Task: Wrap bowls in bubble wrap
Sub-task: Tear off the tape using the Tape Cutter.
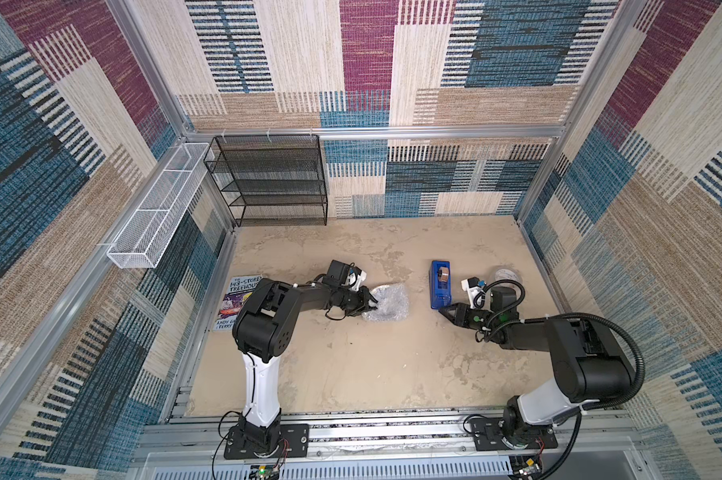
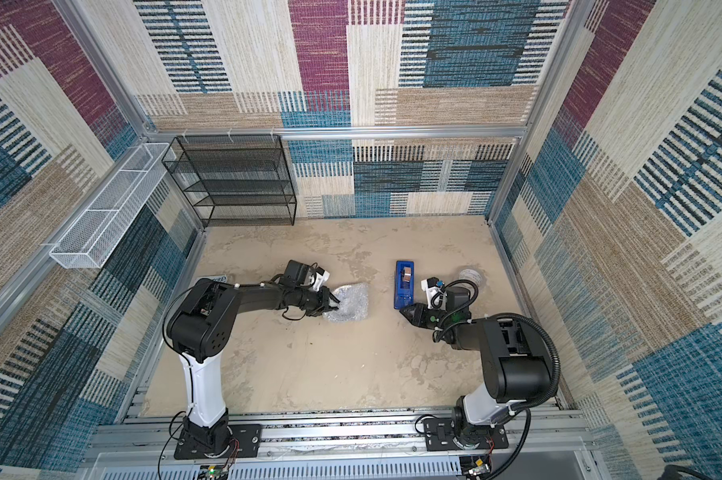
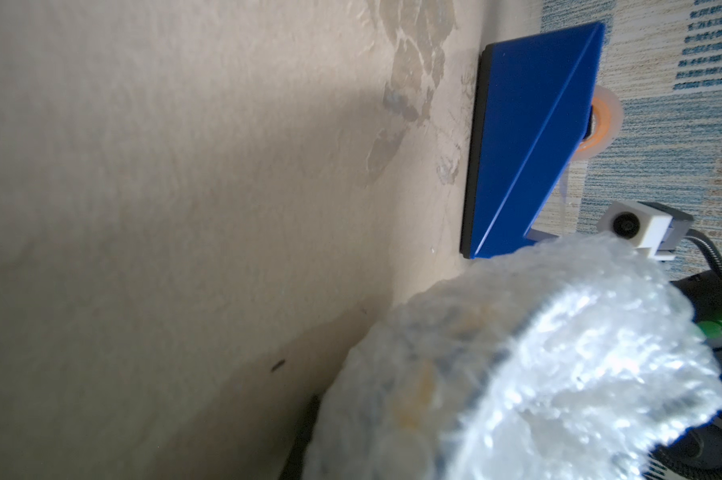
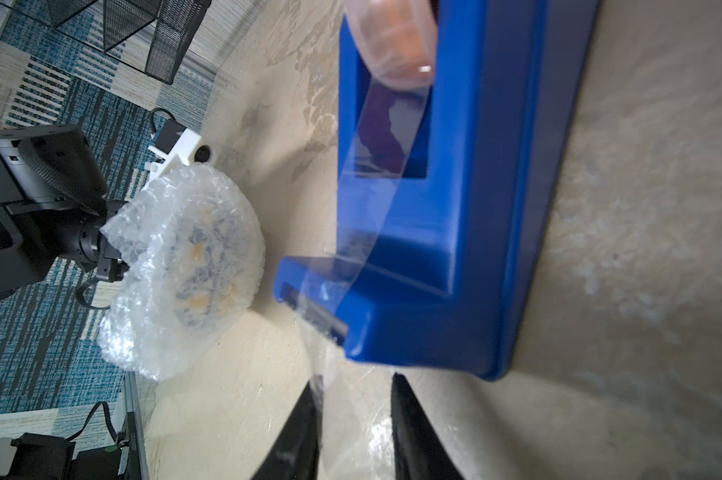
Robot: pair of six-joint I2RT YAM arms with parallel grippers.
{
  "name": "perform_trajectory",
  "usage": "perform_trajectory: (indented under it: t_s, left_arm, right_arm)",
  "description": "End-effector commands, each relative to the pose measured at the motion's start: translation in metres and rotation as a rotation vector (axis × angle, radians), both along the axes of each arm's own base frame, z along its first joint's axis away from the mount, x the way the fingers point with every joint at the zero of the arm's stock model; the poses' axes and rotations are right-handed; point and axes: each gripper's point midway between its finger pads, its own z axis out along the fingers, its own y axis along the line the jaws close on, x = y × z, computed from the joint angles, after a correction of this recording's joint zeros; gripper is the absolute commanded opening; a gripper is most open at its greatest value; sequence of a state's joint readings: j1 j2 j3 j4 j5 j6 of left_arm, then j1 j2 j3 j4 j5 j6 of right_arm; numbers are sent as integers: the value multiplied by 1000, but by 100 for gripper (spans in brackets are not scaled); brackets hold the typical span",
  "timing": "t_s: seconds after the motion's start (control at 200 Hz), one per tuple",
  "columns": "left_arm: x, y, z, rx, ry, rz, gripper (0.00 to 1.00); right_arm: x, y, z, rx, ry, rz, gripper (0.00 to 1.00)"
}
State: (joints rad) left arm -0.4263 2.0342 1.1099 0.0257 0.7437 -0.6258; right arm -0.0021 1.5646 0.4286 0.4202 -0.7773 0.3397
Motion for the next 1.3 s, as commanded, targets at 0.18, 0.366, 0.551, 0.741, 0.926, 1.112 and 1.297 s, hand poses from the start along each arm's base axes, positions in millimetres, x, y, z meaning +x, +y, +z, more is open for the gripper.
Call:
perform_trajectory:
  t_s: [0.18, 0.366, 0.551, 0.741, 0.926, 1.112, 1.297]
  left_arm:
    - [-12, 18, -25, 127, 78, 38, 0]
    - [-12, 18, -26, 127, 78, 38, 0]
    - [-12, 18, -26, 128, 80, 37, 0]
    - [-11, 18, -26, 126, 80, 36, 0]
    - [-12, 18, -26, 130, 82, 34, 0]
    - [-12, 18, -26, 130, 82, 33, 0]
    - [-12, 18, -26, 130, 82, 34, 0]
  right_arm:
    - [-2, 3, 6, 24, -21, 14, 43]
    - [-5, 4, 11, 30, -38, 18, 44]
    - [-5, 3, 17, 31, -63, 13, 41]
    - [-6, 3, 18, 33, -62, 11, 36]
    - [-9, 5, 14, 48, -45, 21, 31]
    - [-9, 6, 12, 56, -36, 26, 13]
    - [-9, 8, 14, 75, -32, 34, 0]
